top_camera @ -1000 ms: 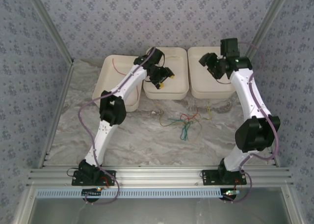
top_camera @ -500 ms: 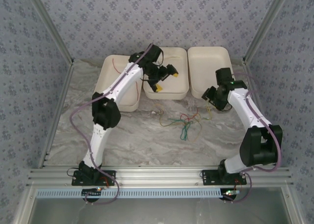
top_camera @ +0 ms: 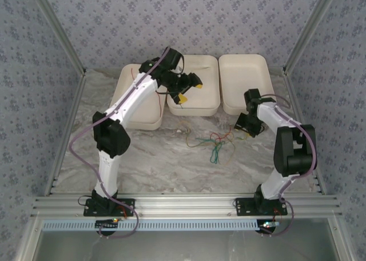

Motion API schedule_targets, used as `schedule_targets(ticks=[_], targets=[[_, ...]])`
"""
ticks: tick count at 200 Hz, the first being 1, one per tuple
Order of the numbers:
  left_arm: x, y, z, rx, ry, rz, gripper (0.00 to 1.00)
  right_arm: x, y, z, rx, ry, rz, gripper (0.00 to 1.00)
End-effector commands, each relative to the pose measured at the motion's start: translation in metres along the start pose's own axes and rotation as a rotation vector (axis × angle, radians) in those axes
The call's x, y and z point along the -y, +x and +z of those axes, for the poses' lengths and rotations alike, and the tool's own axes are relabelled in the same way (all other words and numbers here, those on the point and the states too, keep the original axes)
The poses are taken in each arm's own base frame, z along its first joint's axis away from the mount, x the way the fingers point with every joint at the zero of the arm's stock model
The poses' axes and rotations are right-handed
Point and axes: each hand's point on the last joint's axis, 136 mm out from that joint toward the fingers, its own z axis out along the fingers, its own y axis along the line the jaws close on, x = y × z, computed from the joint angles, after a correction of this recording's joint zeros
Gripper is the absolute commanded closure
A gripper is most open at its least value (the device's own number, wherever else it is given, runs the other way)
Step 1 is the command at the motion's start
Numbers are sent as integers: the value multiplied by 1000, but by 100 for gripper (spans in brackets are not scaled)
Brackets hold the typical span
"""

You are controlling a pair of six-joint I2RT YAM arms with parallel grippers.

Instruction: Untangle the cables

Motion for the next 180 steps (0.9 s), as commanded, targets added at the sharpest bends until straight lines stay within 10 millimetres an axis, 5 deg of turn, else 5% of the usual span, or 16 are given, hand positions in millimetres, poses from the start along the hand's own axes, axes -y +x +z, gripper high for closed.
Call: schedule_targets(ticks=[1,30,116,147,180], targets=[[6,7,-20,11,23,29,23,10,-9,7,19,69,-26,52],[6,9,-25,17,25,44,26,16,-14,18,10,122,-44,56],[2,12,-33,28,10,74,30,23,-16,24,15,157,-52,94],[-1,15,-33,24,6,97,31,11,-20,-4,76,119,-66,100],[16,23,-30,-4,101,144,41,-24,-24,-67,157,-81,-51,100]])
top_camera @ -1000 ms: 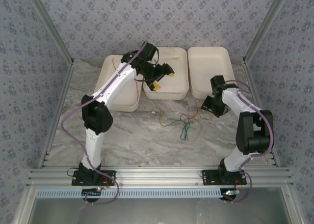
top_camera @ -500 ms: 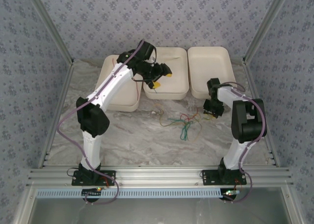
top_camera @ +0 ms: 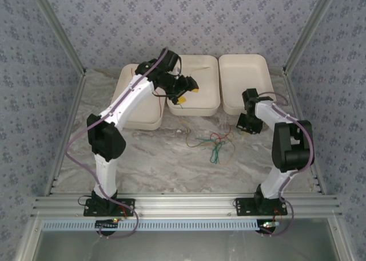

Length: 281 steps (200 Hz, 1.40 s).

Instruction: Untangle the cables

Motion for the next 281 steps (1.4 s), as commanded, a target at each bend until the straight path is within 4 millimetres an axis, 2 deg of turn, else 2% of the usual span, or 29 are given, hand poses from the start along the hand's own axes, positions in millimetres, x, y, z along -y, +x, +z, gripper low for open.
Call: schedule_targets(ticks=[1,25,52,69,101,126,167,192,222,244,281], targets=[[26,11,-19,-2,113,69,41,-25,-15,-59,91,-157,23,100],[45,30,-1,-75,191,83,42,-58,-17,-95,96,-363,43,100],[69,57,18,-128,246,121,32,-89,-20,-124,86,-495,39,100],[81,67,27,-136,273,149,31,-101,-22,-137,82,-539,50,100],[81,75,40,-135,262,197,36,-118,-17,-147,31,-601,76,100],[63,75,51,-125,173,227,39,-126,-10,-150,-12,-634,85,100],[49,63,63,-81,95,268,41,-131,1,-156,-47,-655,88,100],[49,57,66,-57,76,283,44,-133,4,-160,-60,-673,95,100],[52,49,67,-29,62,302,59,-133,6,-165,-62,-686,99,100],[53,47,70,-24,60,304,65,-135,8,-168,-70,-696,100,100],[51,41,66,3,42,310,94,-132,10,-167,-72,-689,98,100]])
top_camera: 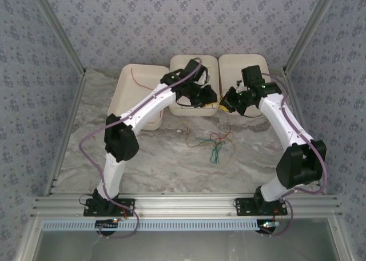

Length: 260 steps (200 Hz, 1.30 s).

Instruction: Untangle the cables

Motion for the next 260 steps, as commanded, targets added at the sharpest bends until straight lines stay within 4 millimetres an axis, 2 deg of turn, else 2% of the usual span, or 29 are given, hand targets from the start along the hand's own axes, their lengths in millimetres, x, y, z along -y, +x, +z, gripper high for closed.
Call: schedule_targets(ticks=[1,7,32,62,99,116,139,168,216,260], targets=[[0,-6,-6,26,-23,17,95,-10,9,-13,-12,-27,1,100],[-1,-7,-8,31,-30,19,100,-10,10,-14,-10,-27,-1,100],[-9,-17,-25,66,-80,29,100,-4,13,-14,-16,-9,-33,100],[-27,-40,-53,112,-154,57,100,-5,27,-17,-32,-14,-175,100],[-61,-82,-84,203,-239,75,100,-12,73,-15,-162,-34,-420,100],[-70,-103,-95,251,-248,89,100,-12,98,-12,-219,-19,-507,100],[-67,-132,-113,325,-219,128,100,-4,127,-5,-279,61,-639,100],[-57,-157,-129,372,-117,138,100,8,152,6,-309,164,-795,100],[-36,-166,-129,331,92,132,100,9,180,19,-360,250,-994,100],[-45,-179,-132,338,138,19,100,15,204,32,-403,362,-1187,100]])
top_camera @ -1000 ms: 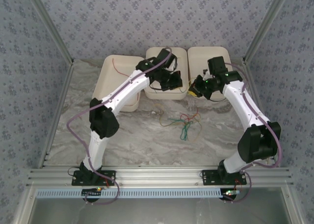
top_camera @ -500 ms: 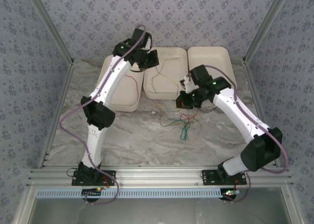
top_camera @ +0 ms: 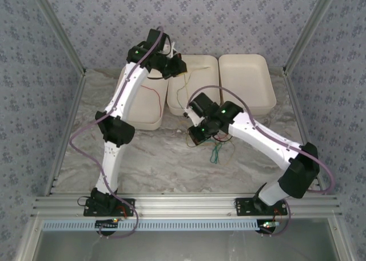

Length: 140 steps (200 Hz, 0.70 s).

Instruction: Untangle the cables

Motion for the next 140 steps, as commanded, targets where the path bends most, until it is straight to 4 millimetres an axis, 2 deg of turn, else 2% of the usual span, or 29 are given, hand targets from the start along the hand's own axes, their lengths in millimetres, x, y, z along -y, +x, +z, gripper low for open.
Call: schedule_targets(ticks=[1,54,84,140], targets=[[5,-56,-18,178,84,-3,100,-8,50,7,-212,59,-126,100],[4,-59,-21,177,99,-41,100,-14,49,10,-200,76,-181,100],[4,-59,-20,179,96,-44,100,-18,51,9,-190,35,-152,100],[9,-60,-16,154,154,-71,100,-18,24,-7,-87,-125,-25,100]])
